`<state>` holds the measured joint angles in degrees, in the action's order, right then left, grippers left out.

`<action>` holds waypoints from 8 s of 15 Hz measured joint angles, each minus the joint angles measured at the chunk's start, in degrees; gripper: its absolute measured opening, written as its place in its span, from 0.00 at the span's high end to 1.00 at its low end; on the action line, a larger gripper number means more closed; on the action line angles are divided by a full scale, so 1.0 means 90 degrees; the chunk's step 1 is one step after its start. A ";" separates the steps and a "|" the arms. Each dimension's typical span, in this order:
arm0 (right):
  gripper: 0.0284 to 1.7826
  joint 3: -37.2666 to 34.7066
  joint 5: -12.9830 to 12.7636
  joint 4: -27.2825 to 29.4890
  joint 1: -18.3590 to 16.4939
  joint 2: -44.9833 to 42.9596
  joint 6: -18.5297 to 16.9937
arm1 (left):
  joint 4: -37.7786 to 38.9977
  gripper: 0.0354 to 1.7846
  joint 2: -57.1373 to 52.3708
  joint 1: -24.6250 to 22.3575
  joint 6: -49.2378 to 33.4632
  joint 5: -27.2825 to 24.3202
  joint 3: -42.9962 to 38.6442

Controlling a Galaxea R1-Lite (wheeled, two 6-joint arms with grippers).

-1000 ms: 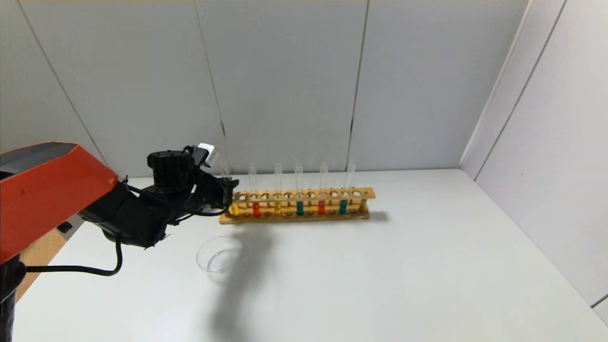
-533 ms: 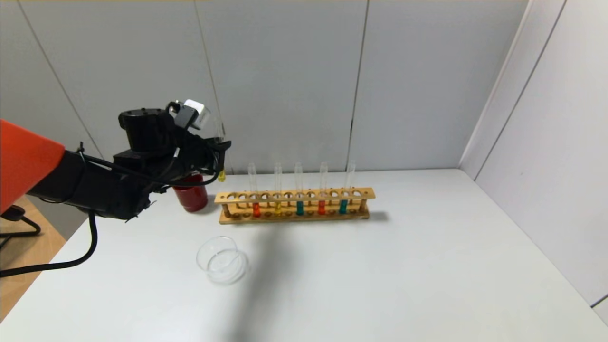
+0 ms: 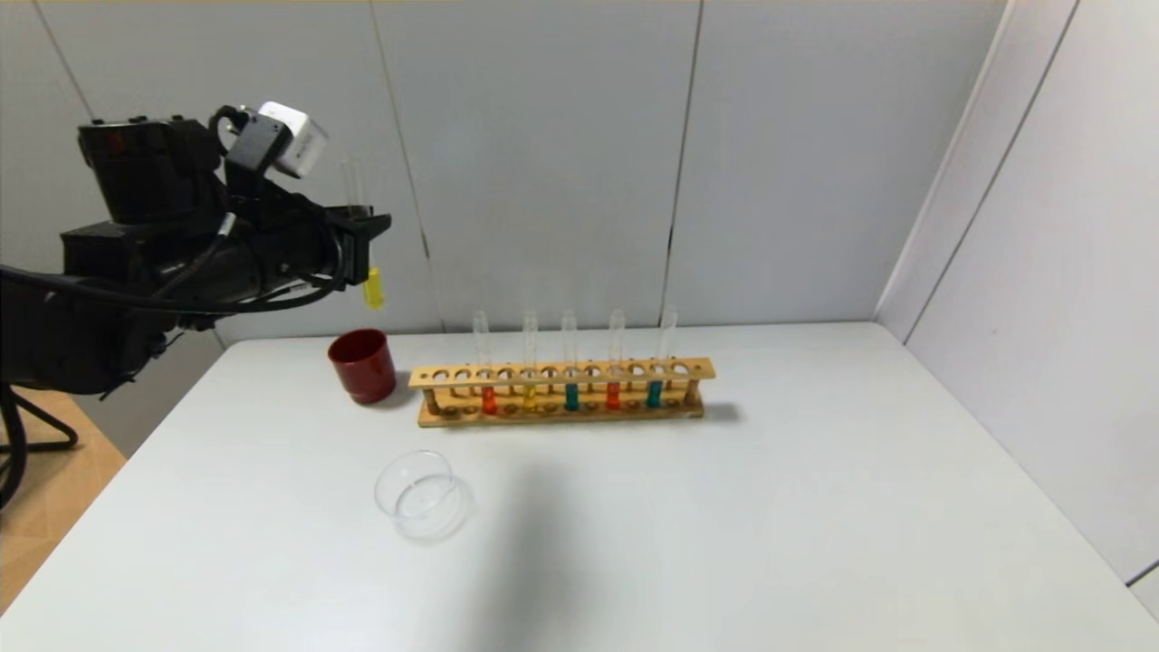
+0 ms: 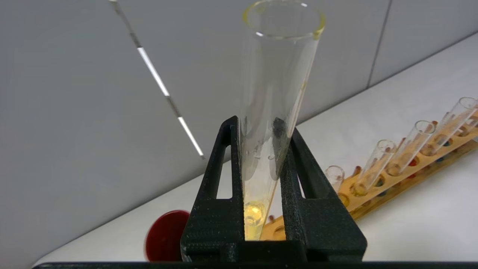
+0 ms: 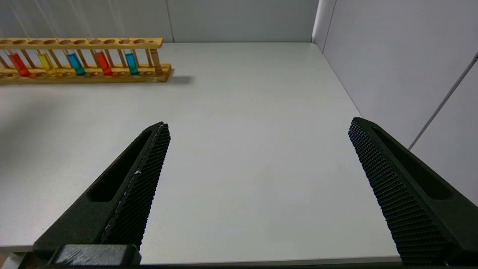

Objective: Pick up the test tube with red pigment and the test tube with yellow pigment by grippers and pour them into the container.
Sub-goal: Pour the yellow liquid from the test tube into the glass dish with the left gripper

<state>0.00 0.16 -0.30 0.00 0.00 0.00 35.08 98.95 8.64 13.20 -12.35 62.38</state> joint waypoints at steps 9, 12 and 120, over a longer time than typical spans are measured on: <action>0.02 0.0000 -0.0003 0.0000 0.0000 0.0000 0.0000 | 0.0030 0.83 -0.0830 -0.0948 0.1628 -0.0202 -0.1382; 0.02 0.0000 -0.0003 -0.0003 0.0000 0.0000 0.0000 | 0.0061 0.83 -0.0861 -0.0981 0.1960 -0.0410 -0.1388; 0.02 0.0000 -0.0003 0.0000 0.0000 0.0000 0.0000 | 0.1414 0.83 0.0848 -0.1535 1.0569 -0.3004 -0.2273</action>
<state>0.00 0.13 -0.30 0.00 0.00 0.00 47.81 106.58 -5.17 108.33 -39.39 41.92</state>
